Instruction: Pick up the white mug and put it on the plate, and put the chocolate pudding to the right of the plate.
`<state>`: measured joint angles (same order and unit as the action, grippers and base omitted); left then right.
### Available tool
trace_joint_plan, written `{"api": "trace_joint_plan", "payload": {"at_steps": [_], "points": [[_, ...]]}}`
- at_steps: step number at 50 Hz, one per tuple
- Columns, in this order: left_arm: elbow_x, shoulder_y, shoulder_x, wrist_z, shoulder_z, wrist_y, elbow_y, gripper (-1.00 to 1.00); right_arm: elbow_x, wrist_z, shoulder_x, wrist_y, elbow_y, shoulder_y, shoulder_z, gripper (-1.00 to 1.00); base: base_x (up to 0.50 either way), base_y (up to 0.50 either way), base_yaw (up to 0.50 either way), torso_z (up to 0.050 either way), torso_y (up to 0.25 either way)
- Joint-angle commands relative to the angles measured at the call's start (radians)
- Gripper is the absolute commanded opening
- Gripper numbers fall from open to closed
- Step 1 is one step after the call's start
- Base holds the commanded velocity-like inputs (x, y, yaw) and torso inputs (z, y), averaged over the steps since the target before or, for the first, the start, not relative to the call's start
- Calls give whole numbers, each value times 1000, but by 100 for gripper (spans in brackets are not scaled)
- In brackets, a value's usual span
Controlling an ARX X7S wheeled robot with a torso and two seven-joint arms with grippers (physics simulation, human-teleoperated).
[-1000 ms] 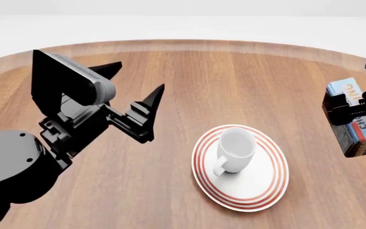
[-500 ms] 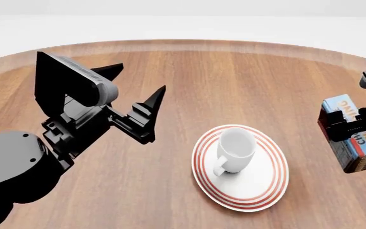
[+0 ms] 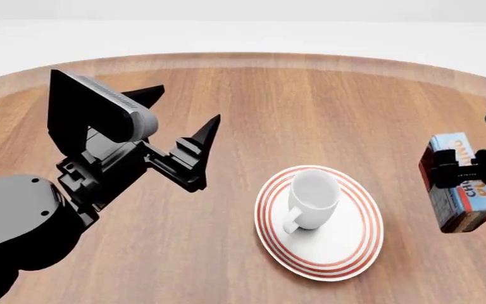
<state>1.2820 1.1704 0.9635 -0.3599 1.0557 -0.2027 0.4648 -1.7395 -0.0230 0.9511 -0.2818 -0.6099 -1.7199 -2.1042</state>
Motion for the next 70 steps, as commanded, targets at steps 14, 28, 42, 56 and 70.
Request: {"api": "trace_joint_plan", "payload": {"at_steps": [14,28,42,56,70], "points": [[-31,-13,-30,26,-22,-12,-4,100,14,49,-70,41,-76,117,41,-100,0,0,0,0,0],[-31,-12,-38,20,-20,-21,-1,100,0,54,-66,79,-100,178,54,-100,0,0,0,0,0],[-36,-17,-43,19,-19,-22,-4,100,-4,55,-75,101,-114,215,62,-100,0,0,0,0,0],[-38,-19,-46,19,-19,-23,-7,100,-3,58,-80,105,-127,237,65,100,0,0,0,0,0],[-39,-18,-46,20,-22,-26,-8,100,3,61,-89,104,-146,248,66,100,0,0,0,0,0]]}}
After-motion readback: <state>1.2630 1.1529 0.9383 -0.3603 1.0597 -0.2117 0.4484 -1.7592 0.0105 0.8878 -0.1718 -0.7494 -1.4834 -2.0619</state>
